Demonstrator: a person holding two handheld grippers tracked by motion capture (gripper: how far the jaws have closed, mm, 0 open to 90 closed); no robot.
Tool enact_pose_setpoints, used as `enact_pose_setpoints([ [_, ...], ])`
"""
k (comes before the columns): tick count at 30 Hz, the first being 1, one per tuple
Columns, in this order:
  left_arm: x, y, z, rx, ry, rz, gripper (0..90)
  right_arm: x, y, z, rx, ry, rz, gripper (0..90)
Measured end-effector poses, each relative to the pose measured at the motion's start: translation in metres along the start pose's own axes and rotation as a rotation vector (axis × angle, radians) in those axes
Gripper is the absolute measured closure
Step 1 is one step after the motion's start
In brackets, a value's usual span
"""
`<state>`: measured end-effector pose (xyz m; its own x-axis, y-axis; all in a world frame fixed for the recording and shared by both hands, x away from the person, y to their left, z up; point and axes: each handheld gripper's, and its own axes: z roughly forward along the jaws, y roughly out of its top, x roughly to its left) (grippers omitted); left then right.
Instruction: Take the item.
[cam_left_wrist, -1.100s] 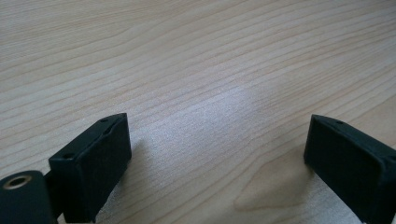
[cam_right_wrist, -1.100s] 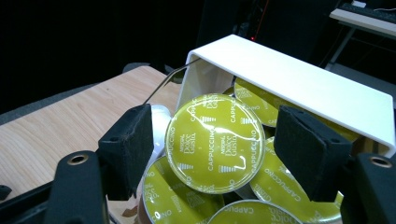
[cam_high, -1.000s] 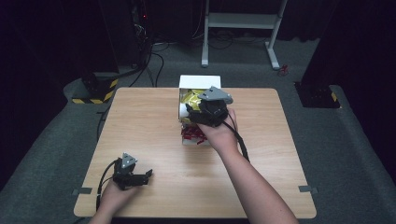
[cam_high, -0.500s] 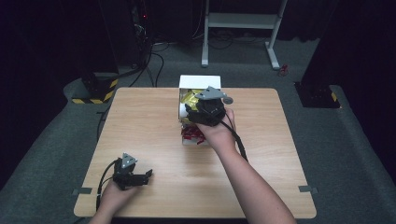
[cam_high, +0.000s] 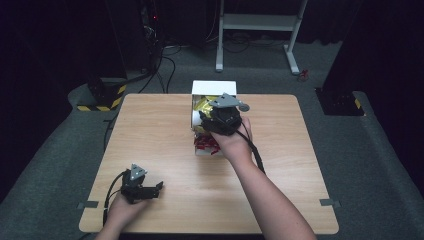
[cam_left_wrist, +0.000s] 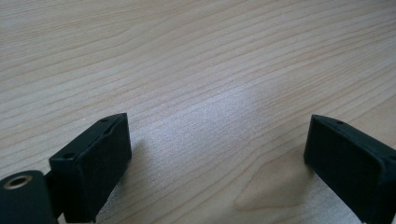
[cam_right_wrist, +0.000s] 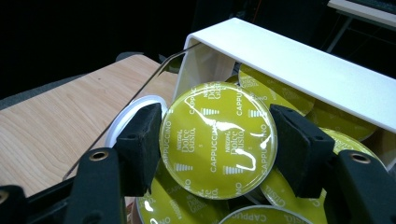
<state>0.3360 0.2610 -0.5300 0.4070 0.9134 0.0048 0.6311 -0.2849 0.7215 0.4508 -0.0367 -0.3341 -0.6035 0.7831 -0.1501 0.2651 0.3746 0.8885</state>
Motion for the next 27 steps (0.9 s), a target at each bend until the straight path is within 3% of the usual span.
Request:
enact_pose_setpoints([
  [27, 0.000, 0.000, 0.000, -0.001, 0.002, 0.002, 8.1, 0.001, 0.005, -0.024, -0.068, 0.016, 0.001, 37.9],
])
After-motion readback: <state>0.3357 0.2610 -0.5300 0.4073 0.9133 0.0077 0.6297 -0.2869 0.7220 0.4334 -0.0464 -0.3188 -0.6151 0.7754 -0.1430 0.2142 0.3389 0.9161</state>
